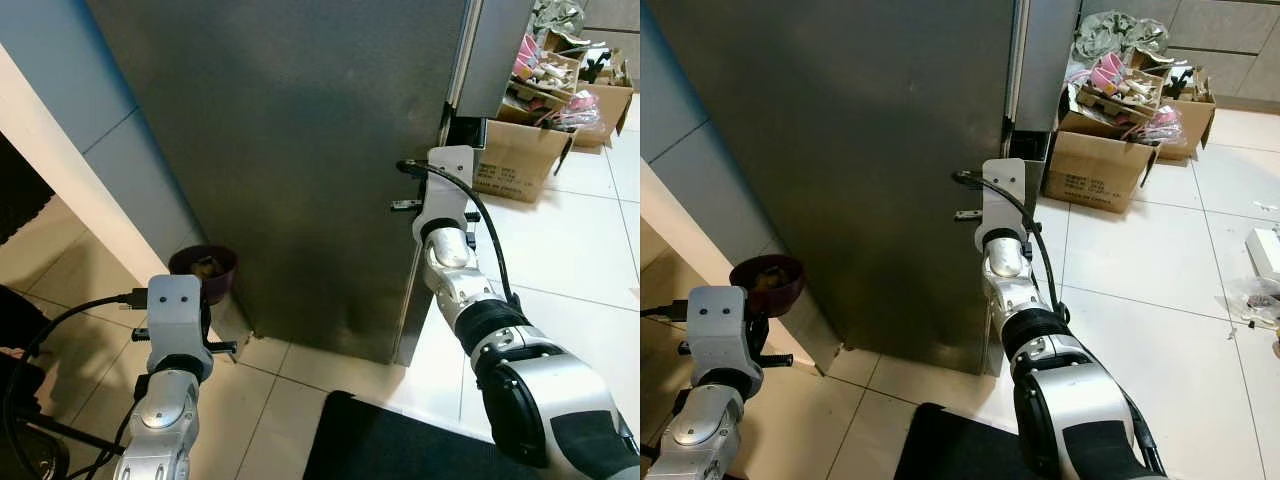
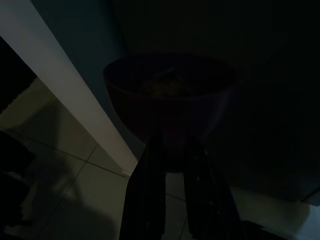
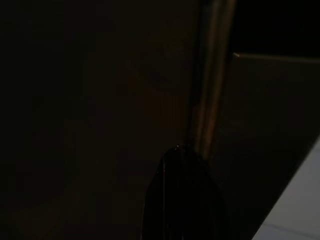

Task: Restocking fridge

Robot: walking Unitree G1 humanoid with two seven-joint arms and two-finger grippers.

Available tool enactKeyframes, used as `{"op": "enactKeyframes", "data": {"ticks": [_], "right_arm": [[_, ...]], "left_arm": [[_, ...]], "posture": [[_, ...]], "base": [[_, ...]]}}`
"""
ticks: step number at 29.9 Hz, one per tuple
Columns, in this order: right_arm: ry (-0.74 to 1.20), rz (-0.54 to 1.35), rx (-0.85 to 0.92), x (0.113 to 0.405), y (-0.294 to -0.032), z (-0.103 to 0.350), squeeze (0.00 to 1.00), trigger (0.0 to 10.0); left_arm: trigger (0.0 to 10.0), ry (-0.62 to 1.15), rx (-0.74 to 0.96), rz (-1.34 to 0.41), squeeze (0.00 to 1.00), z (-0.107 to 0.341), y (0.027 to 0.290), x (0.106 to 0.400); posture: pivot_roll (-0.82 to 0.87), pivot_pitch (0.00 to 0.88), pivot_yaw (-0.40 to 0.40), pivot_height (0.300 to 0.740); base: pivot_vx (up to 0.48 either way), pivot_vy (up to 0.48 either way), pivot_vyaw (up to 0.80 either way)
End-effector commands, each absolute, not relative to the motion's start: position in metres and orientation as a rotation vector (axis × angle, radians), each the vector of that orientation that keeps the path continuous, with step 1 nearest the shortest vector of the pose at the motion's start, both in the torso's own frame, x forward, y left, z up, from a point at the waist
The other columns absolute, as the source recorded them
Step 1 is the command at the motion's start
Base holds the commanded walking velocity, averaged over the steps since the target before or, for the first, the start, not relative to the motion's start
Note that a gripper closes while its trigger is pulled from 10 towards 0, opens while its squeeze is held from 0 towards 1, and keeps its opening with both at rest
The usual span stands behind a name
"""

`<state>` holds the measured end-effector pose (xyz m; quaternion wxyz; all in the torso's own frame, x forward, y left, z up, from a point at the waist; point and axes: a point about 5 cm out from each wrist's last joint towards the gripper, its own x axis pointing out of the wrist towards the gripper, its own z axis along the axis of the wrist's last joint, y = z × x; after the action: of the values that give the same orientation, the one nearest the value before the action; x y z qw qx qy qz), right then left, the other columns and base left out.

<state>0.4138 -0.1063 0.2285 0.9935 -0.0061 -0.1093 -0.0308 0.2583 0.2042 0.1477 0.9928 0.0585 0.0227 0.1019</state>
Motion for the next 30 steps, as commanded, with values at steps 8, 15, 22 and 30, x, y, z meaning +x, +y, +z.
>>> {"op": "enactKeyframes", "data": {"ticks": [8, 15, 22, 30], "right_arm": [[-0.238, -0.062, 0.04, 0.413, -0.102, 0.23, 0.0, 10.0], [-0.275, -0.075, 0.042, 0.412, -0.102, 0.236, 0.0, 10.0], [-0.248, -0.07, 0.07, 0.411, -0.102, 0.227, 0.0, 10.0], [-0.272, -0.084, 0.064, 0.411, -0.105, 0.232, 0.0, 10.0]], "left_arm": [[10.0, 0.028, 0.149, 0.203, 0.0, 0.154, 0.208, 0.258], [10.0, 0.025, 0.149, 0.196, 0.0, 0.155, 0.207, 0.259], [10.0, 0.024, 0.147, 0.188, 0.0, 0.156, 0.205, 0.262], [10.0, 0.02, 0.15, 0.189, 0.0, 0.157, 0.207, 0.263]], "posture": [[0.18, 0.227, 0.098, 0.71], [0.17, 0.222, 0.101, 0.71], [0.17, 0.22, 0.109, 0.71], [0.17, 0.218, 0.112, 0.71]], "base": [[0.0, 0.0, 0.0], [0.0, 0.0, 0.0], [0.0, 0.0, 0.0], [0.0, 0.0, 0.0]]}}
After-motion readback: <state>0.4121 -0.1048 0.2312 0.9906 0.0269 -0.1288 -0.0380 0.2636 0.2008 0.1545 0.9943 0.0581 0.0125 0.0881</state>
